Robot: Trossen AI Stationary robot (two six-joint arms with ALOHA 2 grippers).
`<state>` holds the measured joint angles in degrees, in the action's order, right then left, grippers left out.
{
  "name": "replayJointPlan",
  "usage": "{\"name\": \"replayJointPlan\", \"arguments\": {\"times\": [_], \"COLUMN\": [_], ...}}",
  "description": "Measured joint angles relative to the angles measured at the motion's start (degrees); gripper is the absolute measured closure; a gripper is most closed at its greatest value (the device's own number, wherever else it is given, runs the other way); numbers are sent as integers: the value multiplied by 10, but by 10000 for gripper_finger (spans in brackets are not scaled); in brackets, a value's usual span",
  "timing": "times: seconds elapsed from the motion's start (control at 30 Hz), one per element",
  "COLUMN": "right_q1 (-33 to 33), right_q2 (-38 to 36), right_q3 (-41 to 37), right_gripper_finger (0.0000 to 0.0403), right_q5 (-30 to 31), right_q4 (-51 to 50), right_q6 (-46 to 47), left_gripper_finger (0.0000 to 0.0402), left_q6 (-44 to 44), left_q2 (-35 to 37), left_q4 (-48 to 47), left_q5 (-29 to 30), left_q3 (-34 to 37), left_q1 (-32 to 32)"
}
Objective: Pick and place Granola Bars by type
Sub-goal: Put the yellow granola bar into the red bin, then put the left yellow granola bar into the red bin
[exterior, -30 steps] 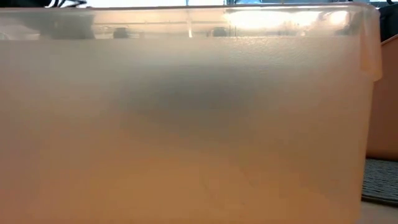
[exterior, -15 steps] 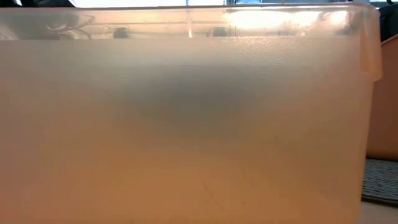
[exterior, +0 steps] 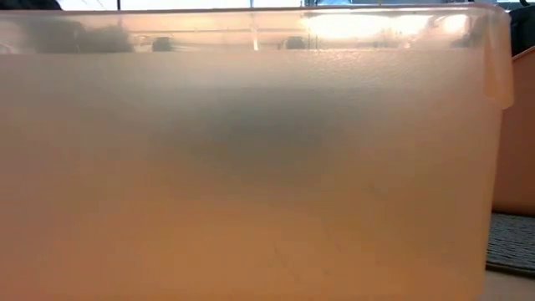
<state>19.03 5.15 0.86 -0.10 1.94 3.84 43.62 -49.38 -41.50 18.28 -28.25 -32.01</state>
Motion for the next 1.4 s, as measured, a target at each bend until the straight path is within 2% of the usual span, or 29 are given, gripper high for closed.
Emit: {"name": "replayJointPlan", "arguments": {"times": [0.23,0.57,0.9,1.17,1.27,1.4], "right_q1": [0,0,0,0,0,0], "right_q2": [0,0,0,0,0,0], "right_q3": [0,0,0,0,0,0], "right_gripper_finger": [403,403,403,403,403,403], "right_q5": [0,0,0,0,0,0], "right_q4": [0,0,0,0,0,0], "right_q6": [0,0,0,0,0,0], "left_gripper_finger": [399,399,352,340,340,339], "left_q6": [22,58,42,14,-24,-78], "left_q2": [-53,-88,-91,-91,-82,-58], "left_q4": [-17,-37,-34,-17,31,104], "left_q5": [3,43,42,42,21,-38], "left_q3": [0,0,0,0,0,-7], "left_q1": [0,0,0,0,0,0]}}
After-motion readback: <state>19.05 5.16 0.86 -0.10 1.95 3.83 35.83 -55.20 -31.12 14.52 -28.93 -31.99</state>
